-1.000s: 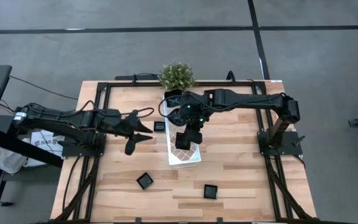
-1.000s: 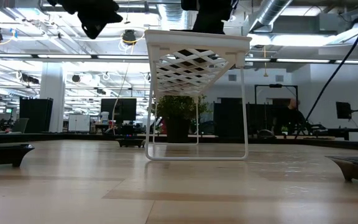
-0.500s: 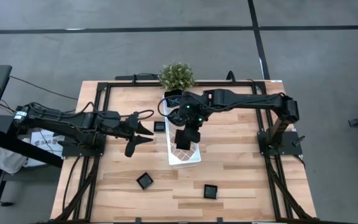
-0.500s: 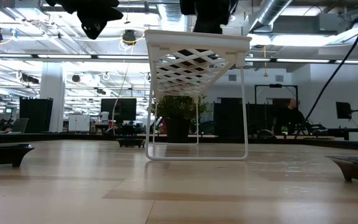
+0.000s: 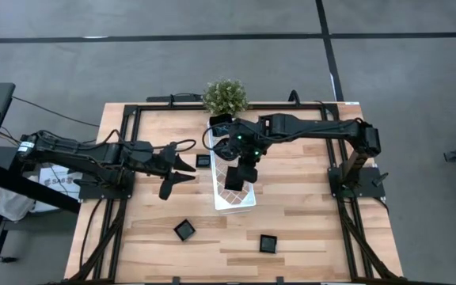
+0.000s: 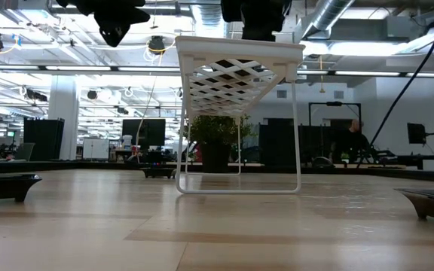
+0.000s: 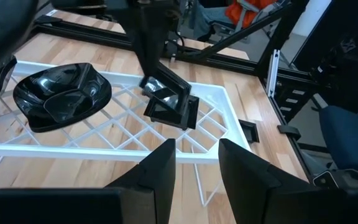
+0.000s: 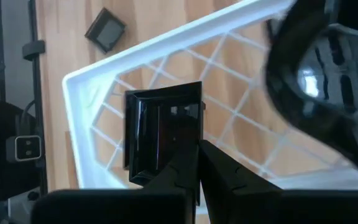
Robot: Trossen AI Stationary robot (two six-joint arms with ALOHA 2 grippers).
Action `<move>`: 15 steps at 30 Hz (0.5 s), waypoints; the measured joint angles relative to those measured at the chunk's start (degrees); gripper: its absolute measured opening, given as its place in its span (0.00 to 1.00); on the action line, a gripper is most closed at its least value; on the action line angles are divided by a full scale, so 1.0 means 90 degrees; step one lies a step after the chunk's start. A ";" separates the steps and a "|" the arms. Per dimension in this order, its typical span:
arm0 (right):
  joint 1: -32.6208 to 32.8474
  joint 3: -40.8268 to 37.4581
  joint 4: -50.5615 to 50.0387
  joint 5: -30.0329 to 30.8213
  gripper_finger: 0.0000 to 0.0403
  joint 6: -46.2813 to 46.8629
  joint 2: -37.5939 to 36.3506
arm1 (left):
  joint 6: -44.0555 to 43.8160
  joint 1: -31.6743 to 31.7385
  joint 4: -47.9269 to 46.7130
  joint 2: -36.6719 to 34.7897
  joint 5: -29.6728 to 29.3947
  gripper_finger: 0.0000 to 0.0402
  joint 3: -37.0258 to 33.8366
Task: Pick & Place Mini shaped plates
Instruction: Stack the square plate on the other square plate on the shelf
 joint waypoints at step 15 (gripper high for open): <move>0.0214 0.0000 0.0202 0.0001 0.02 -0.0002 0.0000 | 0.0000 0.0000 0.0094 0.0000 -0.0002 0.31 0.0000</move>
